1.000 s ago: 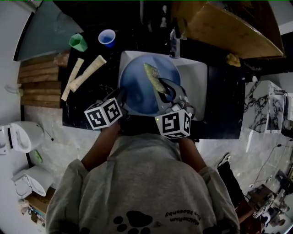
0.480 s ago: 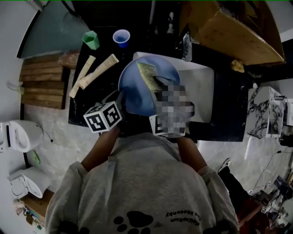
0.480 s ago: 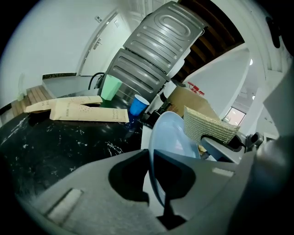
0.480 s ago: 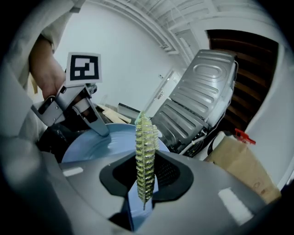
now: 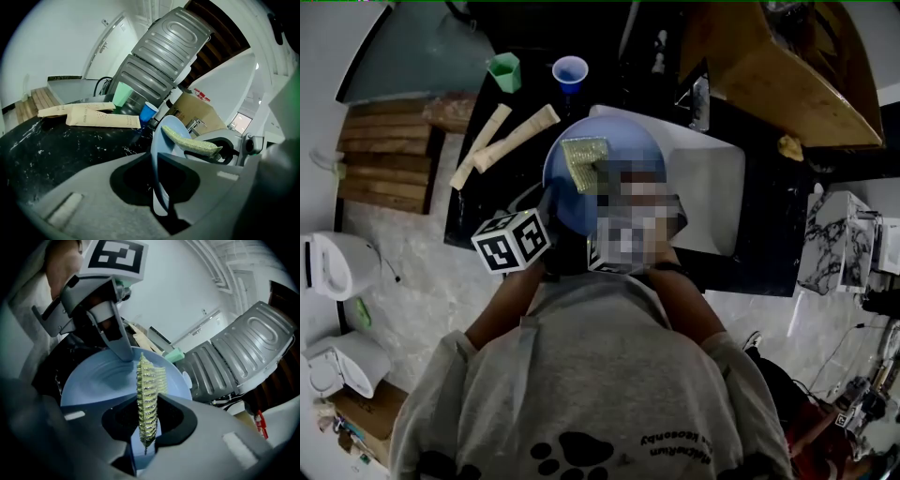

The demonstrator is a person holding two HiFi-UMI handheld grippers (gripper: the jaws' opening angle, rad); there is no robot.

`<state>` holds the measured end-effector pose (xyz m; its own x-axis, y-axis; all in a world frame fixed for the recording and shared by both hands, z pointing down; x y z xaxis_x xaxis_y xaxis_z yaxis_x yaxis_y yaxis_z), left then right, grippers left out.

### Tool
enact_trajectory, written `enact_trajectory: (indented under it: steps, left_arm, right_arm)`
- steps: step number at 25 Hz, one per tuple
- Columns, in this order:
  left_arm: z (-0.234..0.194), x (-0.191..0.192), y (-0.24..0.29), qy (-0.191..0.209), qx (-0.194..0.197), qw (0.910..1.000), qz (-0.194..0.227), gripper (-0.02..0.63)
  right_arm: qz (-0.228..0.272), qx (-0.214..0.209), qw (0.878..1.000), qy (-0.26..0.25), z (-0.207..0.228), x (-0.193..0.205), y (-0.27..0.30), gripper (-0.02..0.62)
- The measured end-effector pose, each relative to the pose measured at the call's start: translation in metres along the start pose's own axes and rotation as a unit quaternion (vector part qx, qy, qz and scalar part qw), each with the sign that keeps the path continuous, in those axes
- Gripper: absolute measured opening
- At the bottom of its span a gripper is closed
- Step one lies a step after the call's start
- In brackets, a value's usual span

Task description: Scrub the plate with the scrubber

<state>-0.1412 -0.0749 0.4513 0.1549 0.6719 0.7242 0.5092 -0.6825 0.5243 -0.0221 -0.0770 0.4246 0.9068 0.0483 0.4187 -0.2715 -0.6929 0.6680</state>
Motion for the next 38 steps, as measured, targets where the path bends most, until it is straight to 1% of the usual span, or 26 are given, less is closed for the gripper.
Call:
enact_trajectory:
  steps: [2, 5, 9, 11, 13, 16, 20, 23, 25, 27, 31, 38]
  left_arm:
    - [-0.001, 0.002, -0.003, 0.002, -0.007, 1.0000, 0.001, 0.029]
    - [0.002, 0.008, -0.007, -0.005, -0.016, 0.9999, 0.003, 0.031]
    - [0.007, 0.014, -0.013, -0.016, -0.030, 0.9993, 0.015, 0.029]
    - [0.010, 0.017, -0.015, -0.019, -0.035, 0.9989, 0.024, 0.029]
    - [0.011, 0.017, -0.019, -0.014, -0.045, 0.9982, 0.038, 0.029]
    - [0.014, 0.020, -0.024, -0.013, -0.055, 0.9968, 0.057, 0.028]
    - [0.016, 0.023, -0.031, -0.005, -0.069, 0.9945, 0.079, 0.026]
    - [0.017, 0.026, -0.035, 0.004, -0.079, 0.9926, 0.092, 0.025]
    - [0.016, 0.027, -0.037, 0.004, -0.084, 0.9918, 0.097, 0.023]
    - [0.015, 0.029, -0.037, 0.001, -0.085, 0.9917, 0.097, 0.023]
    - [0.012, 0.029, -0.032, 0.003, -0.083, 0.9927, 0.088, 0.020]
    - [0.006, 0.028, -0.021, 0.003, -0.076, 0.9950, 0.064, 0.018]
  right_arm:
    - [-0.009, -0.032, 0.999, -0.003, -0.010, 0.000, 0.004, 0.069]
    - [-0.018, -0.079, 0.997, -0.014, -0.026, 0.003, 0.006, 0.069]
    - [-0.017, -0.149, 0.989, -0.005, -0.048, 0.005, -0.002, 0.069]
    - [-0.016, -0.186, 0.982, 0.006, -0.057, 0.007, -0.008, 0.069]
    - [-0.014, -0.220, 0.975, 0.014, -0.063, 0.008, -0.015, 0.069]
    - [-0.004, -0.269, 0.962, 0.032, -0.071, 0.009, -0.029, 0.069]
    - [0.004, -0.323, 0.946, 0.039, -0.085, 0.013, -0.047, 0.069]
    - [0.001, -0.348, 0.937, 0.038, -0.097, 0.017, -0.055, 0.069]
    - [0.000, -0.356, 0.934, 0.038, -0.099, 0.018, -0.059, 0.069]
    - [-0.003, -0.370, 0.928, 0.048, -0.098, 0.017, -0.064, 0.069]
    - [-0.012, -0.401, 0.913, 0.074, -0.094, 0.018, -0.070, 0.067]
    - [-0.019, -0.436, 0.891, 0.128, -0.081, 0.021, -0.075, 0.067]
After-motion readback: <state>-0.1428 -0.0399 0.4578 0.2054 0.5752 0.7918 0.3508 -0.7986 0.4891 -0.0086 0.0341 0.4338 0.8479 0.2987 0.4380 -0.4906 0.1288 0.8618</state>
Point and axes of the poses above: the fingertips, and each gripper's own axes: y forward along the fingers, z to its right, x out of its underside, the point moved 6 cm from there along -y, backward along the fingers, and after that the axes turned 10 degrees about y, right-handed, at the moved point
